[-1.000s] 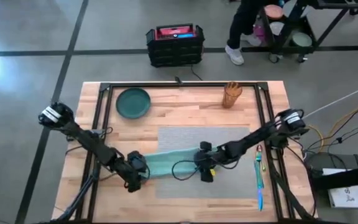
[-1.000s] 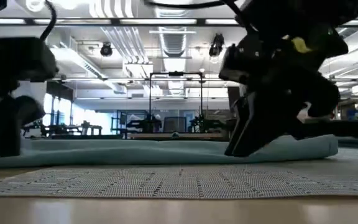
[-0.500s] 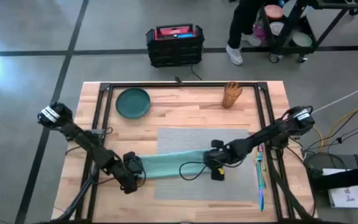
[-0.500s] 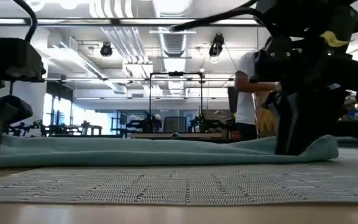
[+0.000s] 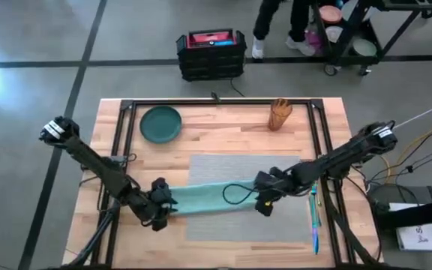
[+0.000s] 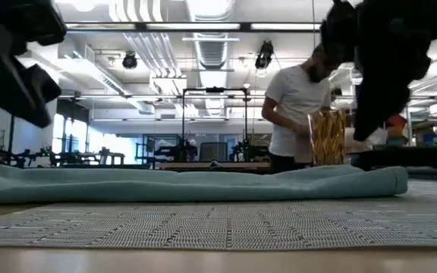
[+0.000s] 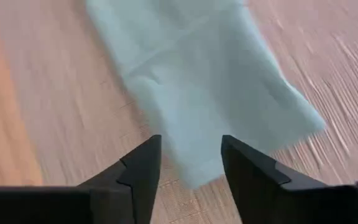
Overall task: Set table place
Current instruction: Fold the light blue table napkin
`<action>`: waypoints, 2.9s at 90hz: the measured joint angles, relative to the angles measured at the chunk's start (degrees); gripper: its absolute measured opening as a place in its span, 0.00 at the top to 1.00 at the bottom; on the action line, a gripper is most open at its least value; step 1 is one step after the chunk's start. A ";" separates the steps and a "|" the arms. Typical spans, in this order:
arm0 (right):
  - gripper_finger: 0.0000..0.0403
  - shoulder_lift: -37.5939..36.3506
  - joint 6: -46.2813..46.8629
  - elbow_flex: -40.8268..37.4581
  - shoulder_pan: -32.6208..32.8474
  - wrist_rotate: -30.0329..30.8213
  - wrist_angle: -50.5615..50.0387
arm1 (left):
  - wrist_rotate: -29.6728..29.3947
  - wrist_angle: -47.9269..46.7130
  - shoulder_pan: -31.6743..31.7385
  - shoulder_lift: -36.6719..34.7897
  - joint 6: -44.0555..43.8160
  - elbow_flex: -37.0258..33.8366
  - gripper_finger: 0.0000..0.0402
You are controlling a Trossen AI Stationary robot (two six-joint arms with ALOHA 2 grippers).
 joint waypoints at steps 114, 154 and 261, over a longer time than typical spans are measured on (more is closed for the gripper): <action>0.49 8.02 10.00 -7.64 1.34 7.75 14.29 | -5.64 12.25 0.72 11.29 3.57 -0.66 0.72; 0.51 8.02 9.43 -7.66 1.21 7.86 14.22 | -10.57 13.43 6.01 12.12 17.79 -0.66 0.72; 0.73 10.50 14.86 -7.61 1.17 9.06 18.92 | 3.43 29.67 10.84 24.03 23.50 -1.53 0.72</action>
